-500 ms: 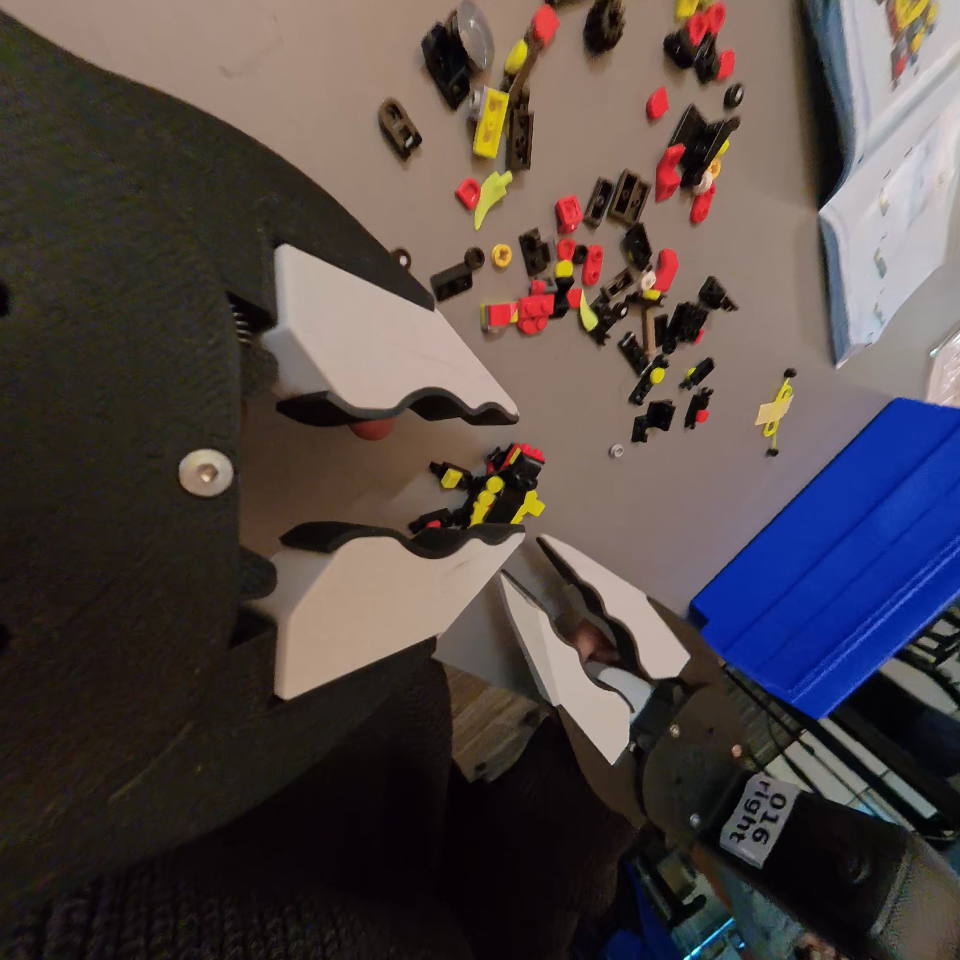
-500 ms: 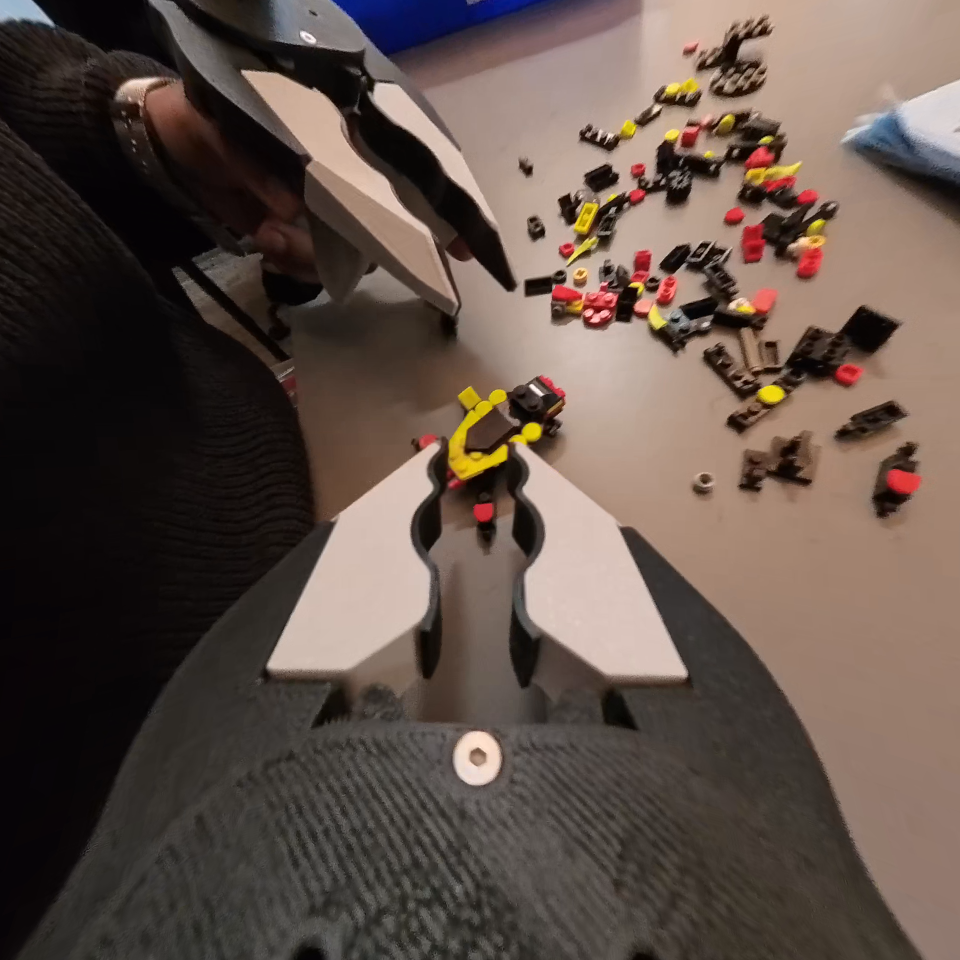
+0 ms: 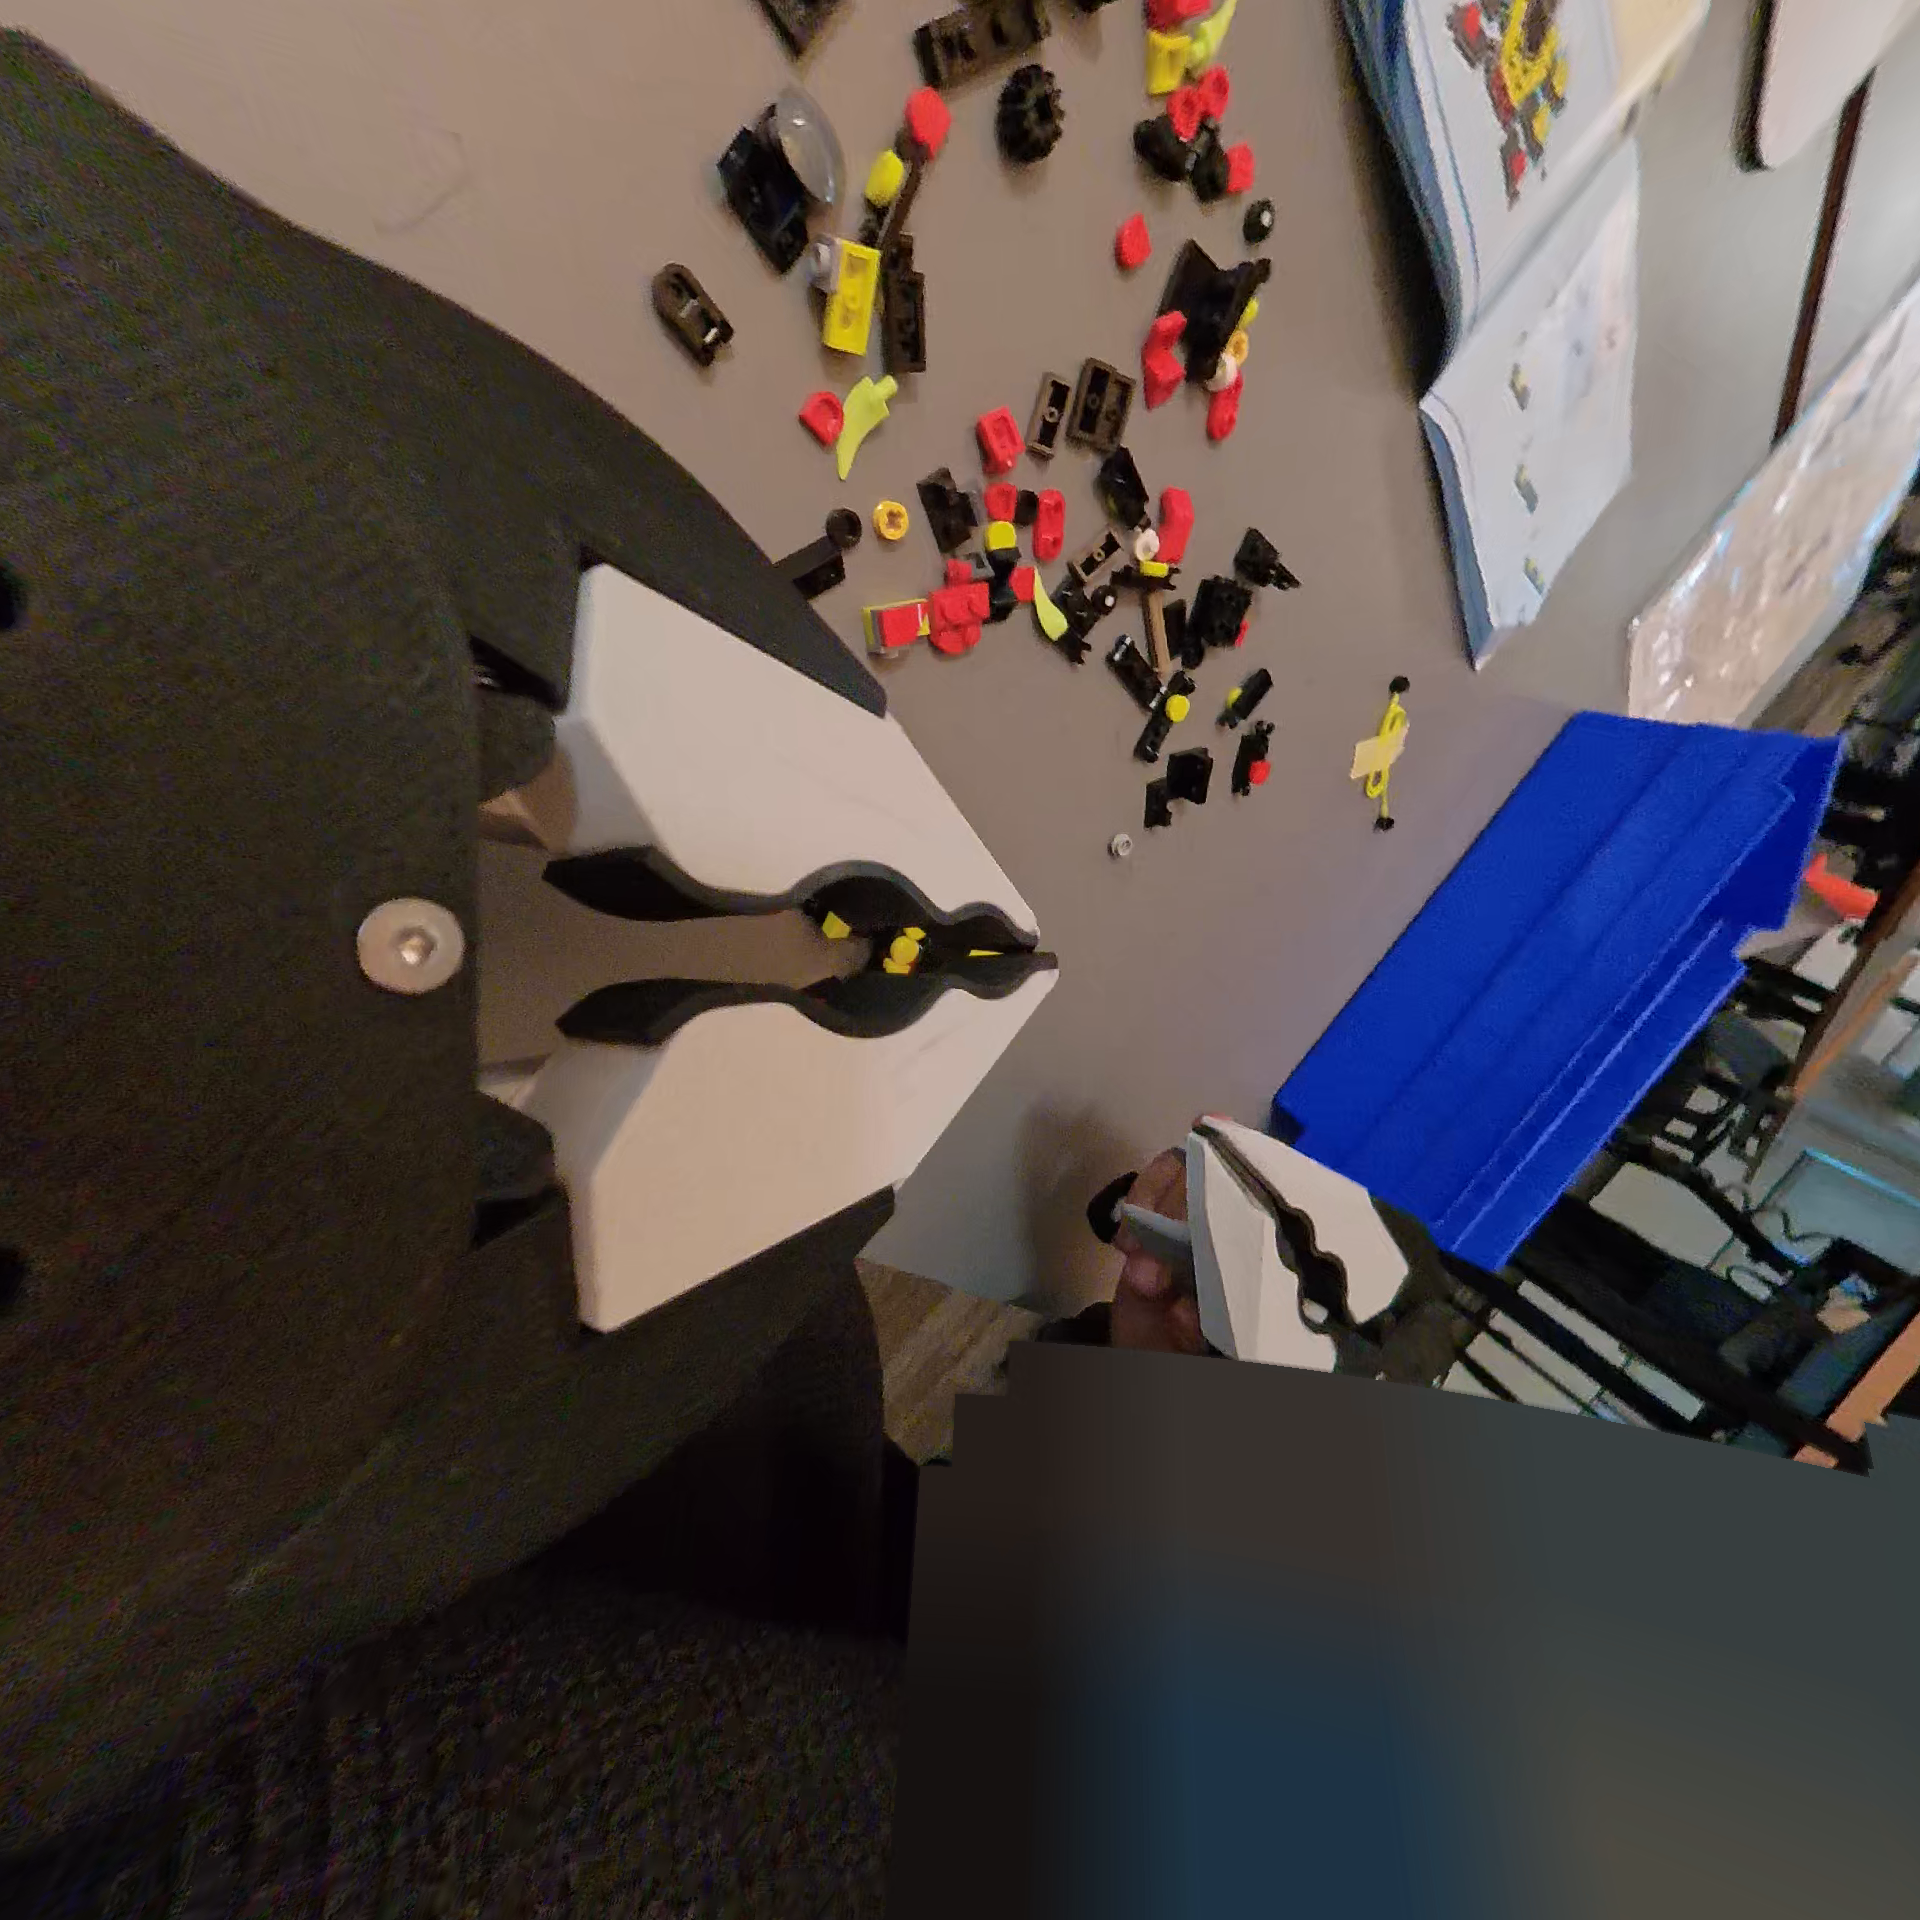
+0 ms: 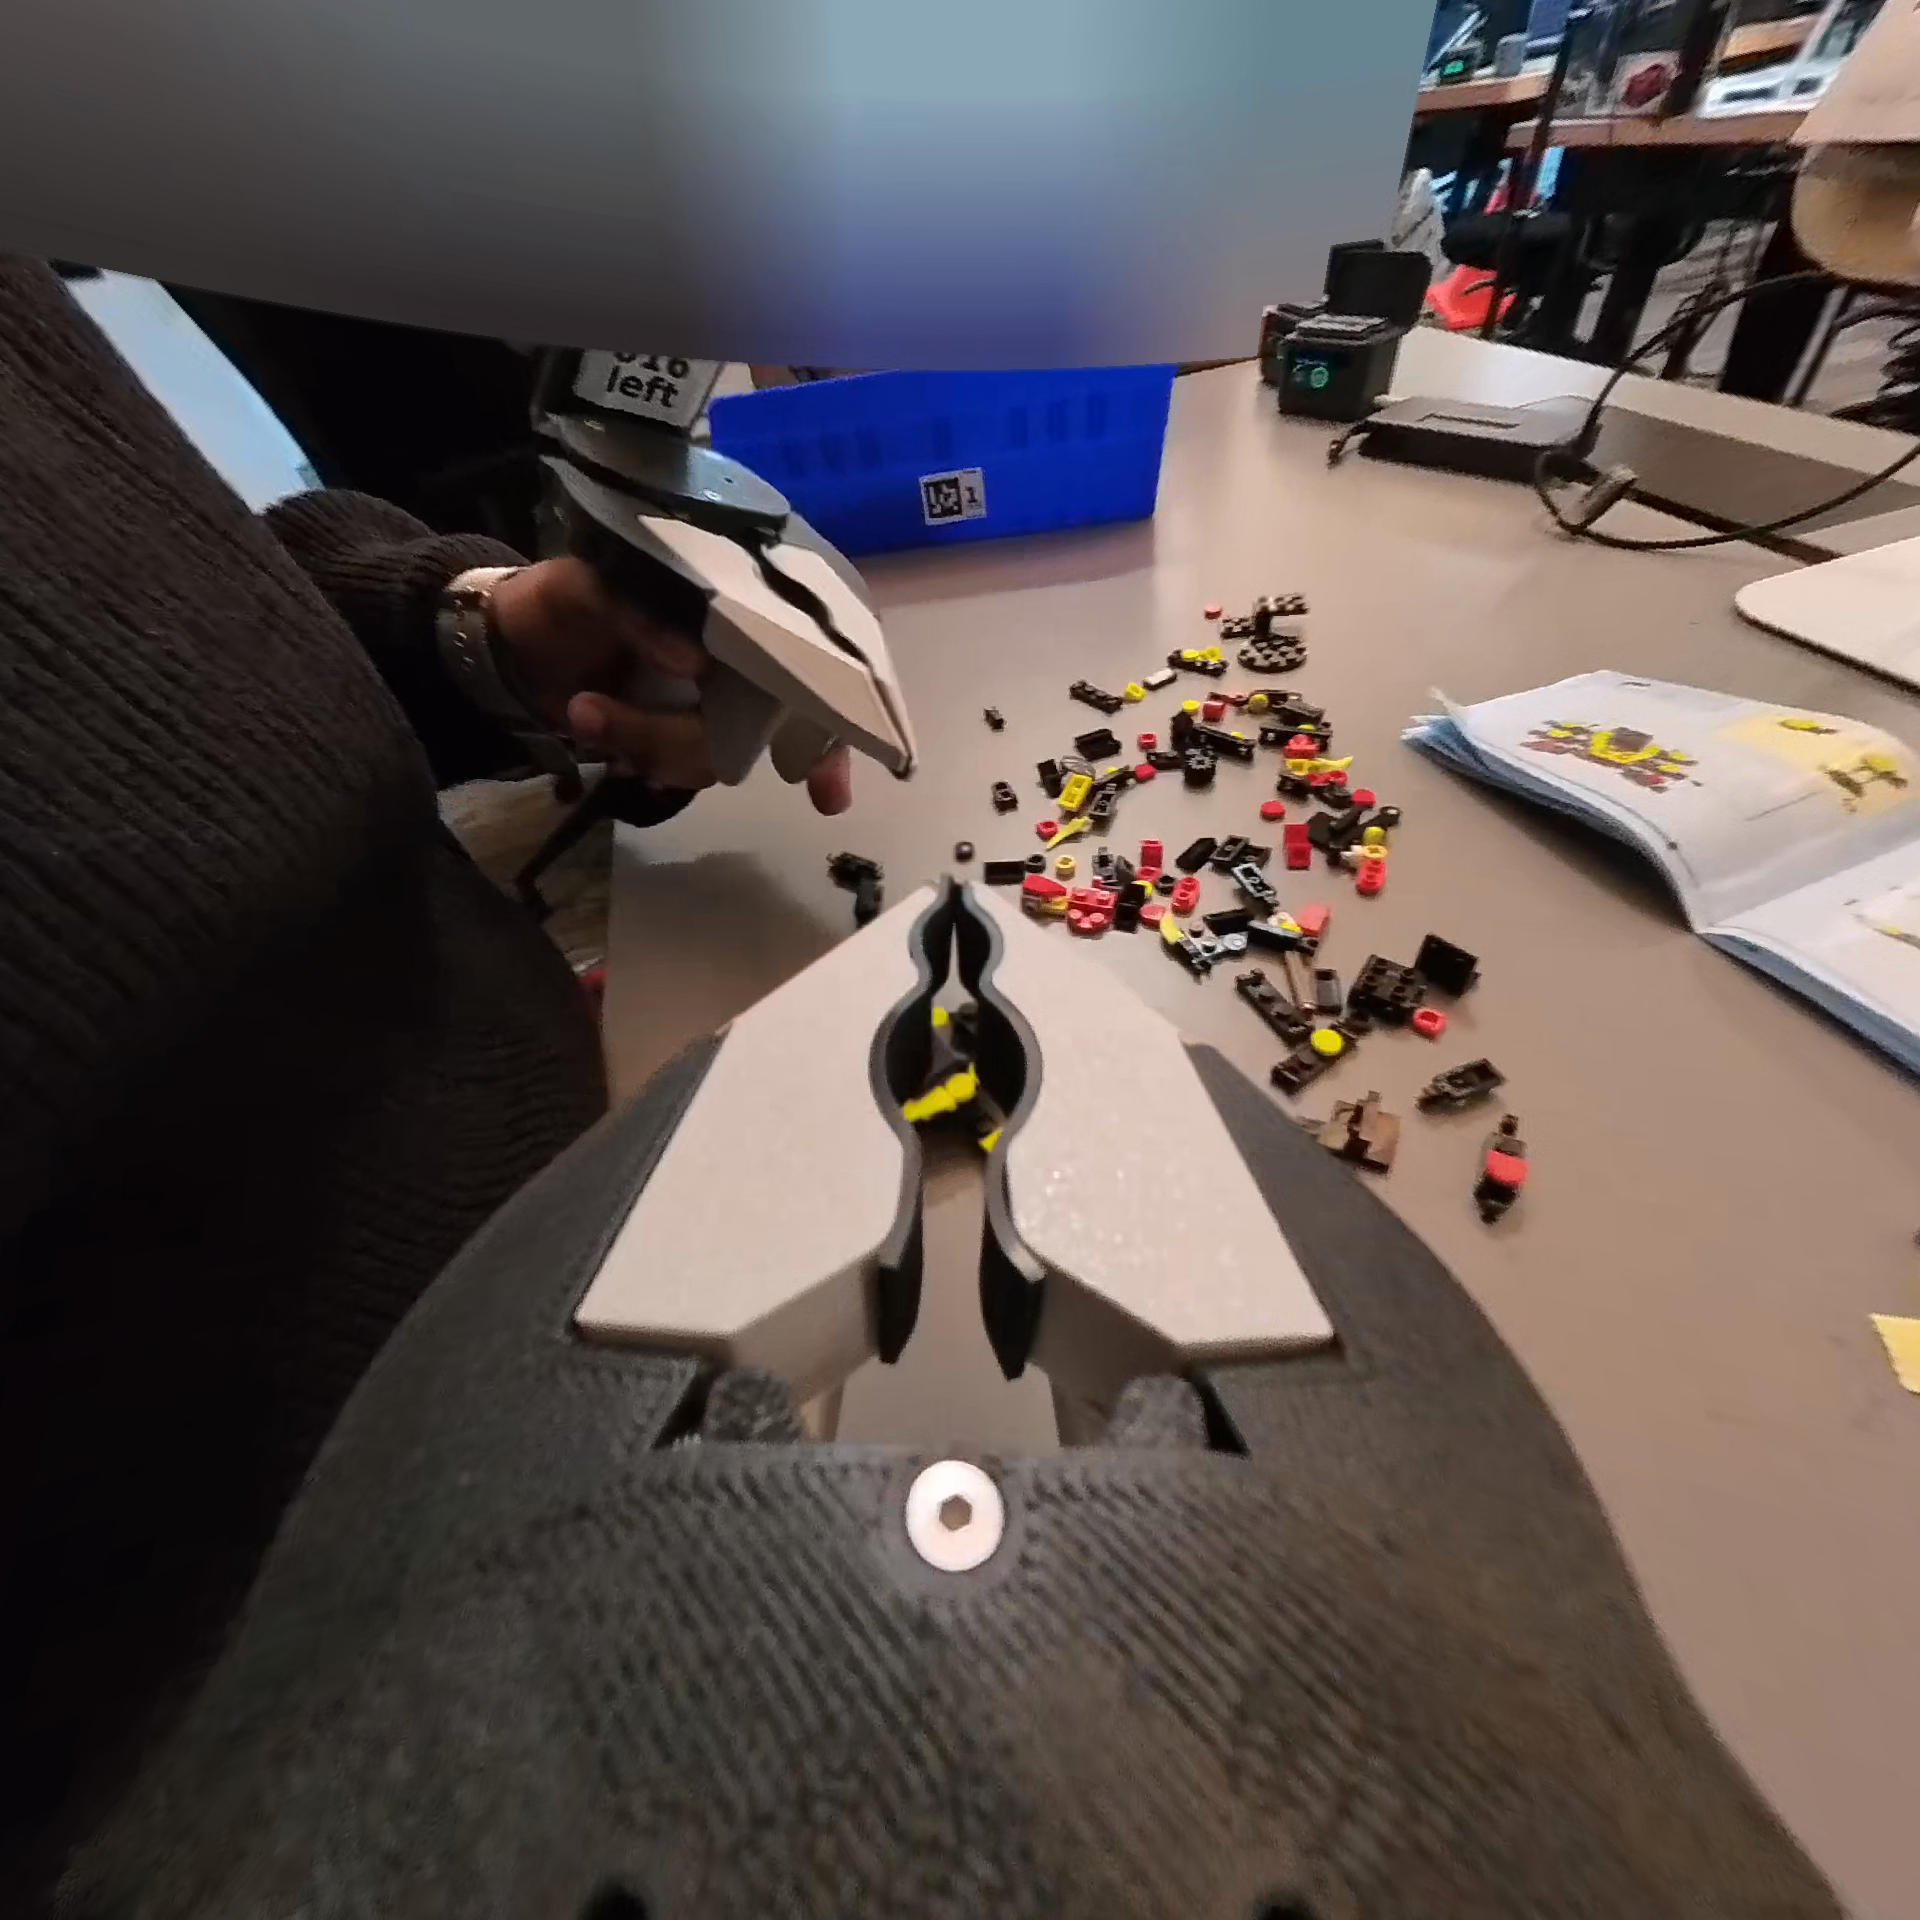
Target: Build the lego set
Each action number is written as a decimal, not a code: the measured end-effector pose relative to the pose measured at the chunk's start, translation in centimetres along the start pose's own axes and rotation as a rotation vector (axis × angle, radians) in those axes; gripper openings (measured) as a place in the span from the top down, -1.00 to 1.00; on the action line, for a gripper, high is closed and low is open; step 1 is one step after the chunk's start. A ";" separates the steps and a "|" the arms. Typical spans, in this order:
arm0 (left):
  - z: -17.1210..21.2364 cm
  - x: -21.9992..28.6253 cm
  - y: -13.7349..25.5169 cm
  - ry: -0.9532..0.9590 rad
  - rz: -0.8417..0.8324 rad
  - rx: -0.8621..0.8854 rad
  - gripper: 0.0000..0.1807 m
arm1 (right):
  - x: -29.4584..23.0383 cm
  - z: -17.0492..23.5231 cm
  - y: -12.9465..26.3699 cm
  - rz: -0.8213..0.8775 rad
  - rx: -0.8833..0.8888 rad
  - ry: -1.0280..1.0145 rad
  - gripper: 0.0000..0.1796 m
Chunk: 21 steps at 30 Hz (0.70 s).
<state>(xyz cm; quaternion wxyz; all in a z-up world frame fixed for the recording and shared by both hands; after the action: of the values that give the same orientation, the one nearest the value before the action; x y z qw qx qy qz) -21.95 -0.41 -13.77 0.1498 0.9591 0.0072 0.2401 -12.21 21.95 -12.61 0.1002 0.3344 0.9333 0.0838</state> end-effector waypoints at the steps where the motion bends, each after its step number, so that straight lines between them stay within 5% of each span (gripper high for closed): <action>1: -0.1 0.1 0.1 -0.026 0.015 0.004 1.00 | 0.0 -0.1 0.1 -0.009 0.008 -0.014 1.00; 21: -0.7 -0.4 1.2 -0.010 0.129 0.088 0.99 | -0.4 -0.2 0.7 0.030 0.111 0.056 1.00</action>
<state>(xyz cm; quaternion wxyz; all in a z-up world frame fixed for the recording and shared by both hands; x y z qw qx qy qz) -22.72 -1.43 -13.02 0.0916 0.9644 -0.0450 0.2439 -11.59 22.19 -12.19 0.0543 0.3507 0.9339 0.0428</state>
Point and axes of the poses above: each gripper's, where its closed fingertips meet, y back along the fingers, z out of its underside, x = y × z across the jaws, the point moved 10 cm from there along y, back along the fingers, and after that the axes turned 1 degree about -z, right-handed, at the moved point
